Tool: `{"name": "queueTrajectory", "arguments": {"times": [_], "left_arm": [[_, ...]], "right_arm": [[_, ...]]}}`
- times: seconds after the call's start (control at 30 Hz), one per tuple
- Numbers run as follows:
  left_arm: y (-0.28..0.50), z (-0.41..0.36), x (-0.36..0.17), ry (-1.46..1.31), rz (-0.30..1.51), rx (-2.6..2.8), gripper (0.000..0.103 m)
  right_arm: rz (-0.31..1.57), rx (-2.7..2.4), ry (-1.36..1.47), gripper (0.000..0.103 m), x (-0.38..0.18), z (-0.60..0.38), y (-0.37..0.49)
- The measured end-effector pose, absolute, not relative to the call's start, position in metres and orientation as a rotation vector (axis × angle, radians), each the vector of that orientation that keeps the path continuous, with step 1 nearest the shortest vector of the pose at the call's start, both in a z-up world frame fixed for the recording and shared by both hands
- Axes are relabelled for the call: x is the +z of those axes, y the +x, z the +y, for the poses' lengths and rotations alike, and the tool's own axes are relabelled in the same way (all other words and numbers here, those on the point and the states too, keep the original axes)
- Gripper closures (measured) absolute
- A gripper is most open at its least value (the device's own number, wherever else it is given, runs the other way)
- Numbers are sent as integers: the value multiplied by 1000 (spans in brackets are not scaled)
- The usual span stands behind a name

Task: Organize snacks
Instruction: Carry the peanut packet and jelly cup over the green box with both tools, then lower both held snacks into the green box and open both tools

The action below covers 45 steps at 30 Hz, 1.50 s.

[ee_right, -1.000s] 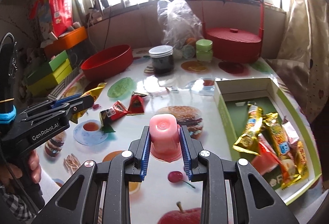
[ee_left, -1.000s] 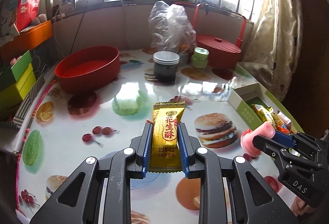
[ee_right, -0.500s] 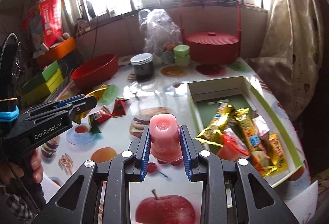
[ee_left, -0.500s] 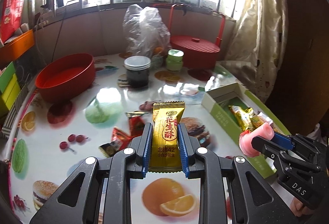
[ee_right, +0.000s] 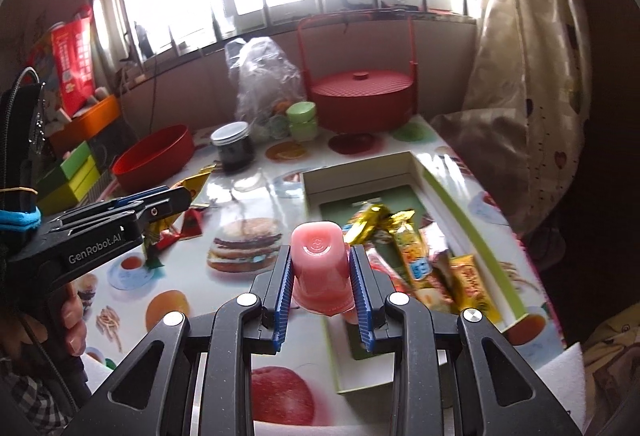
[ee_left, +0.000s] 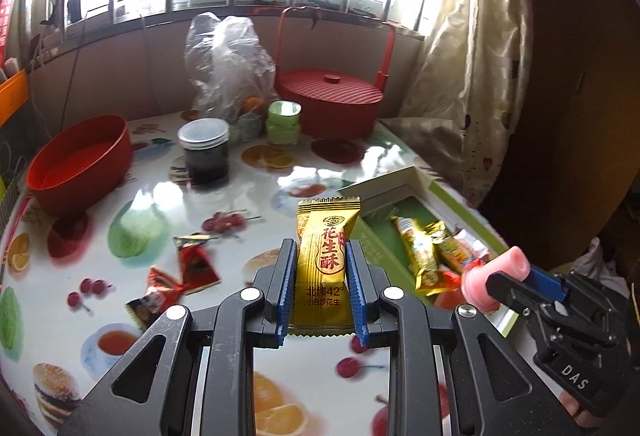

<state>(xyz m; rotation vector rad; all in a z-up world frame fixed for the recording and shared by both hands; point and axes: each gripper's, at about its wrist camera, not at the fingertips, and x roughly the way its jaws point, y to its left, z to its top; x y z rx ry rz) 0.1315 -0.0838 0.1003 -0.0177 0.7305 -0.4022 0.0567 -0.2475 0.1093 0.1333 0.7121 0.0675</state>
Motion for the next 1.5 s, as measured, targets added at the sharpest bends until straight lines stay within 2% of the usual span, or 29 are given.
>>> {"name": "queueTrajectory", "arguments": {"times": [0.7,1.5], "left_arm": [[148,-152,80,9,799,-489,77],[169,-186,50,11,894,-505,77]], "right_arm": [[711,-35,177,76,103,-303,54],[757,-81,201,76,80,-336,61]]}}
